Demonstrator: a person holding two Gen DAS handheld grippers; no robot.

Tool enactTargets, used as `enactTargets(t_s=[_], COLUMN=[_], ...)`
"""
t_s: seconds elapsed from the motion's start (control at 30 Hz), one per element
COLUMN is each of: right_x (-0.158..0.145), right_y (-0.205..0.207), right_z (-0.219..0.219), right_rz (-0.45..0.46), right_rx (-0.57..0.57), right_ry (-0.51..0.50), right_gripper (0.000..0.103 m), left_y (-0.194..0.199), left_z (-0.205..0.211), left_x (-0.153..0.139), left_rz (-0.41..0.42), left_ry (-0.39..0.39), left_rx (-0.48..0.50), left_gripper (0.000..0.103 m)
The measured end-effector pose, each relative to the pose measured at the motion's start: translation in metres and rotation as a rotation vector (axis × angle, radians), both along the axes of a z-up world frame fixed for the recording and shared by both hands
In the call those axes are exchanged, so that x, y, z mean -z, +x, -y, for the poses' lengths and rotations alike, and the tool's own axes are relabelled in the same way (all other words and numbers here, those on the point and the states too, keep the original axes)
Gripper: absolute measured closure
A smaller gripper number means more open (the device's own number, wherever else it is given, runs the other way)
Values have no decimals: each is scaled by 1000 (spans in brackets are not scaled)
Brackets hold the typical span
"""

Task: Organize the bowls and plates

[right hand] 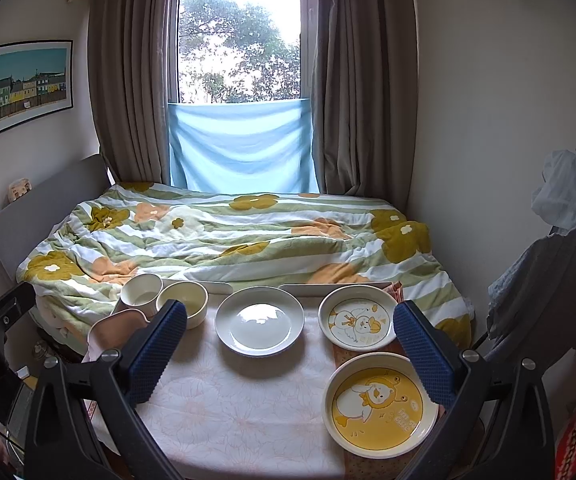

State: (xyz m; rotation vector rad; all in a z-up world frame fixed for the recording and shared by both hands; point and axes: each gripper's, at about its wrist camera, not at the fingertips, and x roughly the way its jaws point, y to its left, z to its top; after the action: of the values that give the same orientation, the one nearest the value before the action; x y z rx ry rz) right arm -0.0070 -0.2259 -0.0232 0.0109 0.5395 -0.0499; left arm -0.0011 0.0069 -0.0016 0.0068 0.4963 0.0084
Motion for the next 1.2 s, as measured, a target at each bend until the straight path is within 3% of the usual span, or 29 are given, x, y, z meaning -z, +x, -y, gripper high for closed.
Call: enactTargets(t_s=[0.33, 0.57, 0.77, 0.97, 1.07, 1.2], right_x=[2, 29, 82, 150, 186, 224], right_y=[3, -5, -22, -28, -26, -13], right_z=[8, 46, 113, 180, 206, 229], right_rz=[-13, -97, -210, -318, -368, -418], right_rx=[29, 150, 273, 305, 289, 229], right_ry=[24, 85, 151, 296, 392, 492], right_gripper=[0, 0, 0, 1, 7, 22], left_y=[15, 49, 83, 114, 132, 147], left_z=[7, 45, 115, 202, 235, 265], left_x=[-4, 21, 78, 164, 213, 261], left_rz=[-35, -136, -302, -511, -640, -721], left_ry=[10, 18, -25, -30, -54, -45], left_rx=[69, 243, 421, 575, 597, 579], left_gripper=[0, 0, 0, 0, 1, 8])
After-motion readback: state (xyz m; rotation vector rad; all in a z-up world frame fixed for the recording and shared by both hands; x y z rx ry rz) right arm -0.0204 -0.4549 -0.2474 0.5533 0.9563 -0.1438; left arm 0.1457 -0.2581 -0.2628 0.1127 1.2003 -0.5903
